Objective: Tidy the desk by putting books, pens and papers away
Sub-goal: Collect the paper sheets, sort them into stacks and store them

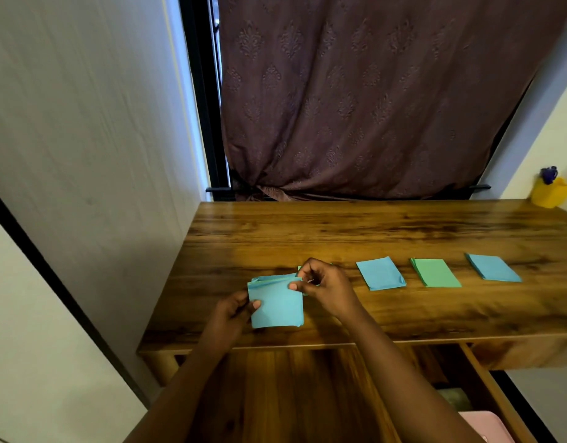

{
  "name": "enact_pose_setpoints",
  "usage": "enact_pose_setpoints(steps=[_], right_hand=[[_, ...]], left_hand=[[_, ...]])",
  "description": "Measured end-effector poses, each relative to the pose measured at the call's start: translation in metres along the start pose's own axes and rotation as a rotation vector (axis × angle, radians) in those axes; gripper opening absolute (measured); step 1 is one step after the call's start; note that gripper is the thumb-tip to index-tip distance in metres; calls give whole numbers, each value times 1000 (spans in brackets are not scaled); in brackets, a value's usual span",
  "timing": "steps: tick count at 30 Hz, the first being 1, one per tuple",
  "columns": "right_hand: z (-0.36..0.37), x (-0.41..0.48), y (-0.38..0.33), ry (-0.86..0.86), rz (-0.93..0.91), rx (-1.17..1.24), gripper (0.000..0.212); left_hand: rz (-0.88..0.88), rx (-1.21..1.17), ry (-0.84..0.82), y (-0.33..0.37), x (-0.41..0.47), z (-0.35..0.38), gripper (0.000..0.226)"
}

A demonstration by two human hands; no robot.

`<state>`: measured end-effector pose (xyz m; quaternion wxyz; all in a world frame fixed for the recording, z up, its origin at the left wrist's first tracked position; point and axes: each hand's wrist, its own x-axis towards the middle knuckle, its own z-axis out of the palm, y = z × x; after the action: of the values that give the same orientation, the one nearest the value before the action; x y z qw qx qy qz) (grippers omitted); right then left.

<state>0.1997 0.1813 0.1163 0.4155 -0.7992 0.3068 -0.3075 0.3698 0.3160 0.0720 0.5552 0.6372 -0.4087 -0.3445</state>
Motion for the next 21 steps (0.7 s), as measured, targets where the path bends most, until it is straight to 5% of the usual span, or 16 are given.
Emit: enact_pose_setpoints(steps=[6, 9, 17, 21], right_hand=[[10, -1, 5, 25, 130, 155, 37], [20, -3, 16, -42, 187, 72, 18], [19, -6, 27, -85, 144, -120, 22], [21, -8, 36, -58, 148, -125, 21]], left_hand=[[-49, -15, 52, -3, 5, 2, 24], [-42, 12, 86, -6, 6, 7, 21], [49, 583, 98, -10, 15, 7, 36], [63, 628, 75, -11, 22, 8, 35]])
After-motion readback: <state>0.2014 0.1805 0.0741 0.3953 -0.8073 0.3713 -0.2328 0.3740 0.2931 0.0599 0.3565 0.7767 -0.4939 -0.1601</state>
